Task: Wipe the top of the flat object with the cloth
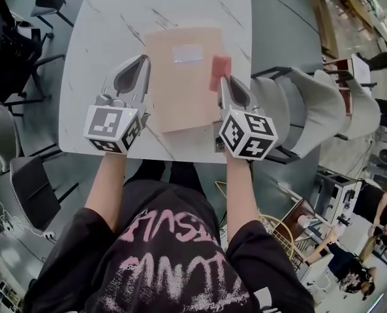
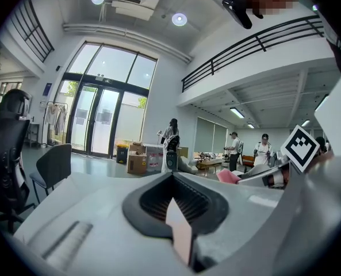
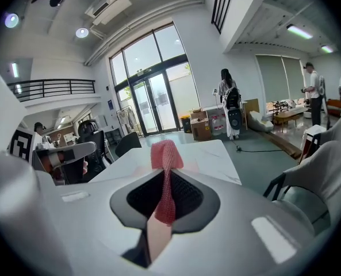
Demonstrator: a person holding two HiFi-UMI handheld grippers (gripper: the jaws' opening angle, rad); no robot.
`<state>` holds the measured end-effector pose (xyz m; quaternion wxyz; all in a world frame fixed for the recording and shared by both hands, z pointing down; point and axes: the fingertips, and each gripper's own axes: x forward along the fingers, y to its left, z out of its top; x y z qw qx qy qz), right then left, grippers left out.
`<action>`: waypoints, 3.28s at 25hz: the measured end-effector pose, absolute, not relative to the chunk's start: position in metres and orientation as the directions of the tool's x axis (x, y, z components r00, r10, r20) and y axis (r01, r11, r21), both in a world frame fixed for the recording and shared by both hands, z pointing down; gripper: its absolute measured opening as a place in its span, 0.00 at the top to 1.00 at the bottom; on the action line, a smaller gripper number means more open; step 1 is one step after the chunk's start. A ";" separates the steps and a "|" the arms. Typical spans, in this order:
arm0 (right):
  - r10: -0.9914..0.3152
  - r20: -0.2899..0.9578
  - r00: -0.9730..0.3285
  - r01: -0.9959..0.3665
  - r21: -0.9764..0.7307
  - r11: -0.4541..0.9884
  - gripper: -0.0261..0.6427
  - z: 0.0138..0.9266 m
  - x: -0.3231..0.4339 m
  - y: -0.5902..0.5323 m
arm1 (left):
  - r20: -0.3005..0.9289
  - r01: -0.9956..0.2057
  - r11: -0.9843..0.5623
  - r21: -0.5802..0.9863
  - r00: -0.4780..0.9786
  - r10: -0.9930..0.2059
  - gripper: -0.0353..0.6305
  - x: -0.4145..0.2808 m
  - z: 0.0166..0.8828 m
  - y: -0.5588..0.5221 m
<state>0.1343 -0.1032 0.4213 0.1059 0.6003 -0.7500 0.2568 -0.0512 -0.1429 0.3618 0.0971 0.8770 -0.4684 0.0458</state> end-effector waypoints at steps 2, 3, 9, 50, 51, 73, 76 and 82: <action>-0.856 0.446 -0.262 -0.954 -0.255 0.159 0.88 0.413 0.132 -0.106 | 0.167 -0.833 -0.540 0.122 0.554 -0.816 0.95 -0.054 0.356 -0.142; -0.860 0.436 -0.265 -0.953 -0.253 0.165 0.88 0.408 0.130 -0.106 | 0.166 -0.837 -0.534 0.120 0.547 -0.820 0.95 -0.056 0.352 -0.142; -0.881 0.380 -0.283 -0.950 -0.239 0.202 0.88 0.383 0.119 -0.111 | 0.156 -0.842 -0.531 0.095 0.539 -0.828 0.95 -0.066 0.335 -0.141; -0.943 0.137 -0.304 -0.944 -0.174 0.279 0.88 0.294 0.107 -0.118 | 0.048 -0.860 -0.507 0.053 0.510 -0.859 0.95 -0.082 0.260 -0.142; -0.944 0.133 -0.303 -0.944 -0.174 0.279 0.88 0.292 0.108 -0.118 | 0.043 -0.861 -0.506 0.052 0.508 -0.860 0.95 -0.083 0.258 -0.142; -0.952 0.052 -0.300 -0.947 -0.134 0.291 0.88 0.259 0.110 -0.109 | -0.026 -0.858 -0.513 0.020 0.512 -0.858 0.95 -0.079 0.227 -0.135; -0.953 0.042 -0.300 -0.947 -0.135 0.292 0.88 0.255 0.110 -0.108 | -0.028 -0.858 -0.514 0.019 0.513 -0.858 0.95 -0.078 0.226 -0.135; -0.950 0.042 -0.308 -0.945 -0.130 0.301 0.88 0.255 0.107 -0.106 | -0.036 -0.857 -0.515 0.014 0.515 -0.857 0.95 -0.077 0.223 -0.134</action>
